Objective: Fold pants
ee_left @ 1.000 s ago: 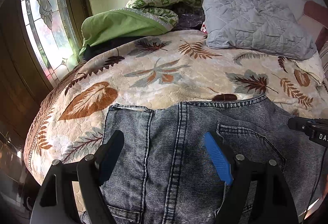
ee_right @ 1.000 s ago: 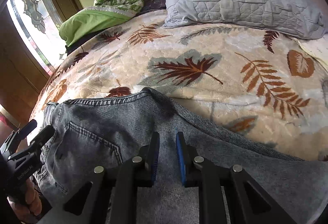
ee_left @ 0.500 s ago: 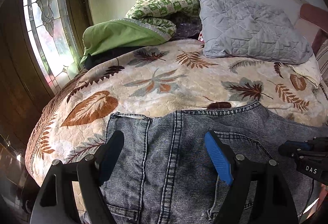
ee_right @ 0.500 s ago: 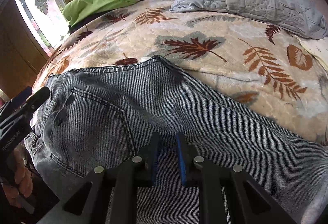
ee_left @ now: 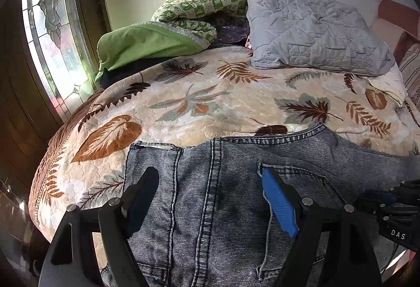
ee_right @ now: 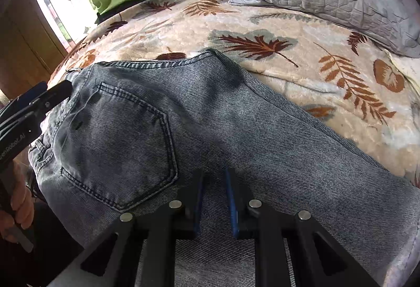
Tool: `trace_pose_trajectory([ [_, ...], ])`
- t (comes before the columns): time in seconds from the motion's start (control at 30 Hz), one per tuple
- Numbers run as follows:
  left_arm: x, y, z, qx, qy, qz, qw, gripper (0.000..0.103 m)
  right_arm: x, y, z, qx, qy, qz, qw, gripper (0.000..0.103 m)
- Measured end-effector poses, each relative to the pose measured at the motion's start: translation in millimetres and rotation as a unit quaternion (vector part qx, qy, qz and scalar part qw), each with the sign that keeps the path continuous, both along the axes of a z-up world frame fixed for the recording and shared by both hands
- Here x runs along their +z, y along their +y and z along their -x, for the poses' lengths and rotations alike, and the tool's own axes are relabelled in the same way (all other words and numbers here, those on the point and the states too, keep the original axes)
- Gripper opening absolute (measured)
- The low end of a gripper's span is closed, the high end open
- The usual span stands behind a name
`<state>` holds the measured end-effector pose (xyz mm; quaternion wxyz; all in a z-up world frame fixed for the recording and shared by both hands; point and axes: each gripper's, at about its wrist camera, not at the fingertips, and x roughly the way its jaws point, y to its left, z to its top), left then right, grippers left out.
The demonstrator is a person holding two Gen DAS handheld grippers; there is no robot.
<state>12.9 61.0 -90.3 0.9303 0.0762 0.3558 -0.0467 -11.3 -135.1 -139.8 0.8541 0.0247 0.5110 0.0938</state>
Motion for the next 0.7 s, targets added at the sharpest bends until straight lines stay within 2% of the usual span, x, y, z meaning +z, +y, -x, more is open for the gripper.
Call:
trace_pose_trajectory([
  [0.17, -4, -14, 4, -0.025, 0.016, 0.000, 0.9996, 0.082, 1, -7, 12, 0.010, 0.012, -0.013, 1.000, 0.019],
  [0.33, -4, -31, 9, -0.044, 0.011, -0.010, 0.9989, 0.082, -1, -16, 23, 0.010, 0.014, -0.032, 0.999, 0.019],
  [0.7, -6, -46, 10, -0.048, 0.006, -0.024, 0.9985, 0.082, -2, -29, 36, 0.010, 0.019, -0.040, 0.999, 0.019],
])
